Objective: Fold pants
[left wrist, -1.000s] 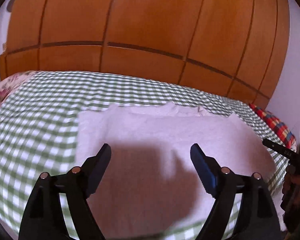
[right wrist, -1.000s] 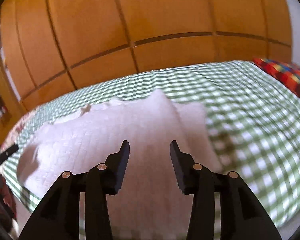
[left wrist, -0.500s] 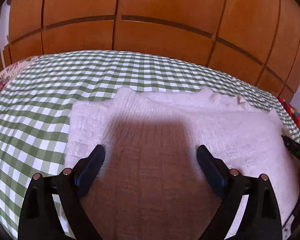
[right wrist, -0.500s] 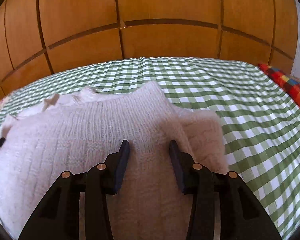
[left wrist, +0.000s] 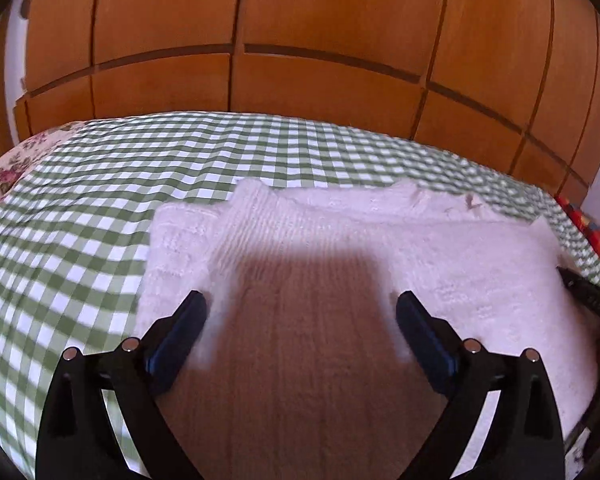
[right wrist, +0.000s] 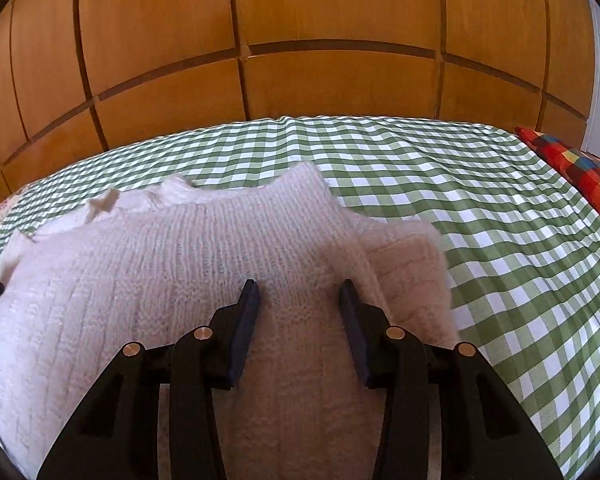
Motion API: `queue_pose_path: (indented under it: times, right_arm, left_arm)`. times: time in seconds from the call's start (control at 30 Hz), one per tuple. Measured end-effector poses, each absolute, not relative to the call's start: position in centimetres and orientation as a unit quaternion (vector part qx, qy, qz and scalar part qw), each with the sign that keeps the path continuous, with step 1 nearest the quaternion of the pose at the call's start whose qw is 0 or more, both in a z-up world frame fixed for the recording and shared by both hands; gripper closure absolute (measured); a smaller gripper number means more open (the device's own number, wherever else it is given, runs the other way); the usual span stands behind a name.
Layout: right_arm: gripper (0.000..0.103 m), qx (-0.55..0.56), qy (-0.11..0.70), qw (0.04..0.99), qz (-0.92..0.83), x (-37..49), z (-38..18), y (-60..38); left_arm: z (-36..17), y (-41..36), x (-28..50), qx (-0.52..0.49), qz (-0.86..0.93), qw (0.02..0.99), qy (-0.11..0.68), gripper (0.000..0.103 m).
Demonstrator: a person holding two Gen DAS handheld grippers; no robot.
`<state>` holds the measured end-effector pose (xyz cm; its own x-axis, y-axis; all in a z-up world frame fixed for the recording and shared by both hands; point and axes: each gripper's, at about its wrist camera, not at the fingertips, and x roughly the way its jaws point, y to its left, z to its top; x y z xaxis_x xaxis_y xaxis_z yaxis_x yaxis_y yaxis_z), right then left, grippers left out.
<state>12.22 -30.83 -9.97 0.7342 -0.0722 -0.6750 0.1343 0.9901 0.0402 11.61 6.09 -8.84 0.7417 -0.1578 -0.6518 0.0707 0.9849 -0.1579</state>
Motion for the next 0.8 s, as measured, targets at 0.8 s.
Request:
queue_pose_path:
  times: [0.8]
  right_arm:
    - [0.051,0.158,0.324,0.932,-0.043,4.6,-6.9,-34.4]
  left_arm:
    - [-8.3,6.2,6.0,-0.113,-0.112,0.922,0.353,0.005]
